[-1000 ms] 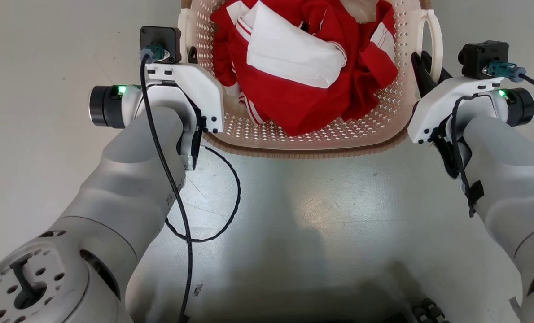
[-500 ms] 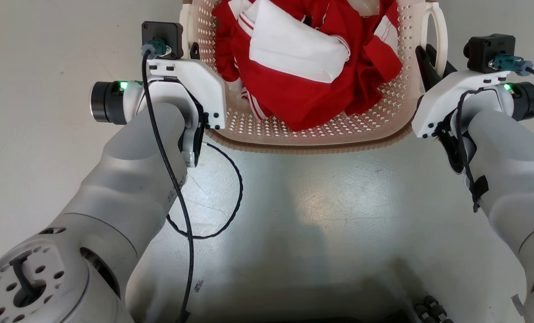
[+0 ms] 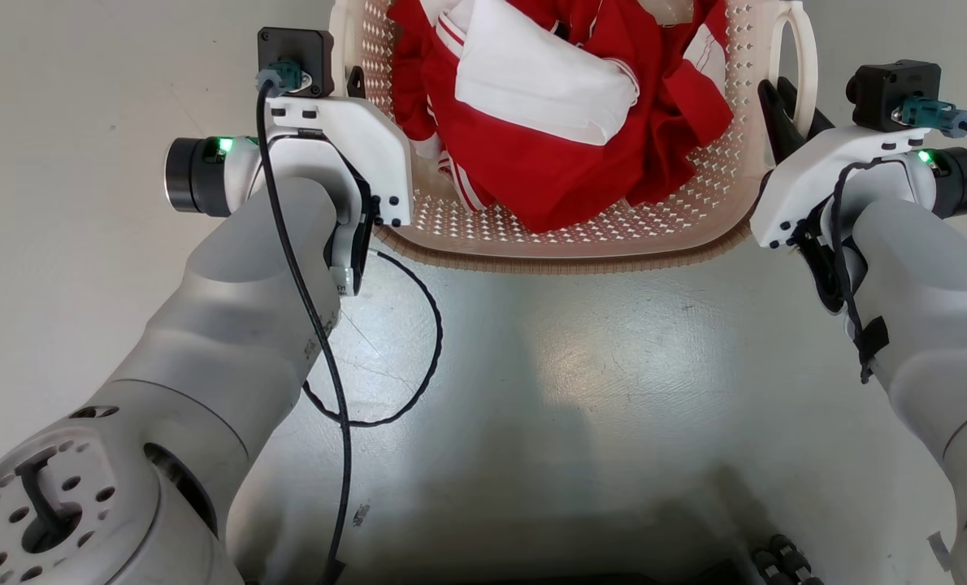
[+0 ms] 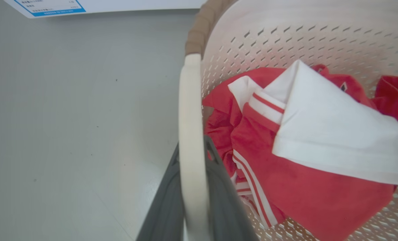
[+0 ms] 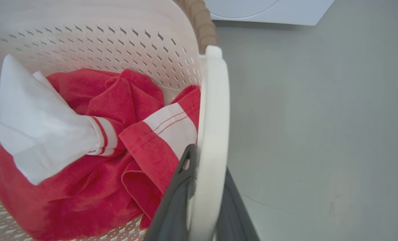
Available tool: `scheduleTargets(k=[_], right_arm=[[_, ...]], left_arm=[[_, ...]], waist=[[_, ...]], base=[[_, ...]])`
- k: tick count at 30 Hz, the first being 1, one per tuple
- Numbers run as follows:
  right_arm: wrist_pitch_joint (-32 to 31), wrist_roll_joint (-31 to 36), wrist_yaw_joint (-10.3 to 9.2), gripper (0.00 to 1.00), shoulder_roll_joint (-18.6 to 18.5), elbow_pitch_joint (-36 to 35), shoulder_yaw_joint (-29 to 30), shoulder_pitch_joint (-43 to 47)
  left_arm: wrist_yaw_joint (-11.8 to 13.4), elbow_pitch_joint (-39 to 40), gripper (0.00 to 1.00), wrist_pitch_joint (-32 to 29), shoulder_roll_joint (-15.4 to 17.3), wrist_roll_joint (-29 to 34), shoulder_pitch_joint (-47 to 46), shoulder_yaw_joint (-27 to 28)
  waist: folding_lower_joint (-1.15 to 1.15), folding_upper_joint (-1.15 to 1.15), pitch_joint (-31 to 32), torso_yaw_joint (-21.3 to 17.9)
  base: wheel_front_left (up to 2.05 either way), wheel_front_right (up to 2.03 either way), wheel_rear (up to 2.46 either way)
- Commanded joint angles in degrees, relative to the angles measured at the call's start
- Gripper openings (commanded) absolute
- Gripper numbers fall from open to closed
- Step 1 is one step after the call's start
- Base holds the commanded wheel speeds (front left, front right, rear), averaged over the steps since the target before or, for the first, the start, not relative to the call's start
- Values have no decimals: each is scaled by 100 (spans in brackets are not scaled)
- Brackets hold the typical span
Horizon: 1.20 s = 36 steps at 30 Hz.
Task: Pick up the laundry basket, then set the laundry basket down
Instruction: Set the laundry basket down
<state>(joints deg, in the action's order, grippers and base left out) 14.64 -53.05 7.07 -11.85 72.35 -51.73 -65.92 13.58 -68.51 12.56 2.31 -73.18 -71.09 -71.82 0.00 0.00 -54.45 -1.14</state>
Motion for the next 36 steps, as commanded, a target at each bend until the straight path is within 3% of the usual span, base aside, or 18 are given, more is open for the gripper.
scheduleTargets(k=[1,4,5,6,7,8,9,10,24,36], right_arm=[[36,-21,42,0,65,-29,-66,255],[36,-25,42,0,71,-17,-52,248],[36,-27,42,22,72,-11,-48,248],[36,-30,42,36,73,-4,-37,242],[36,-33,42,41,80,3,-31,245],[36,-36,42,46,87,10,-31,251],[36,-39,42,75,88,16,-21,246],[36,-38,42,100,89,21,-14,244],[36,-4,42,100,115,36,109,256],[36,214,42,100,21,-186,520,410]], left_arm=[[27,55,0,21,56,-77,-119,26],[22,57,3,34,56,-110,-114,27],[16,58,18,33,56,-127,-107,31],[7,57,24,22,56,-144,-100,31],[1,55,29,21,56,-154,-97,29],[-1,52,45,26,56,-164,-94,30],[-2,49,77,37,56,-179,-89,38],[-6,46,100,42,56,-189,-83,38],[-134,-96,100,80,56,-331,-5,45],[-297,-401,100,217,95,-341,426,141]], waist=[[0,0,2,2],[0,0,8,7],[0,0,12,8],[0,0,18,9],[0,0,24,9],[0,0,31,10],[0,0,37,10],[0,0,44,10],[0,0,180,-26],[0,0,792,-81]], base=[[0,0,0],[0,0,0],[0,0,0],[0,0,0],[0,0,0],[0,0,0],[0,0,0],[0,0,0],[0,0,0],[0,0,0]])
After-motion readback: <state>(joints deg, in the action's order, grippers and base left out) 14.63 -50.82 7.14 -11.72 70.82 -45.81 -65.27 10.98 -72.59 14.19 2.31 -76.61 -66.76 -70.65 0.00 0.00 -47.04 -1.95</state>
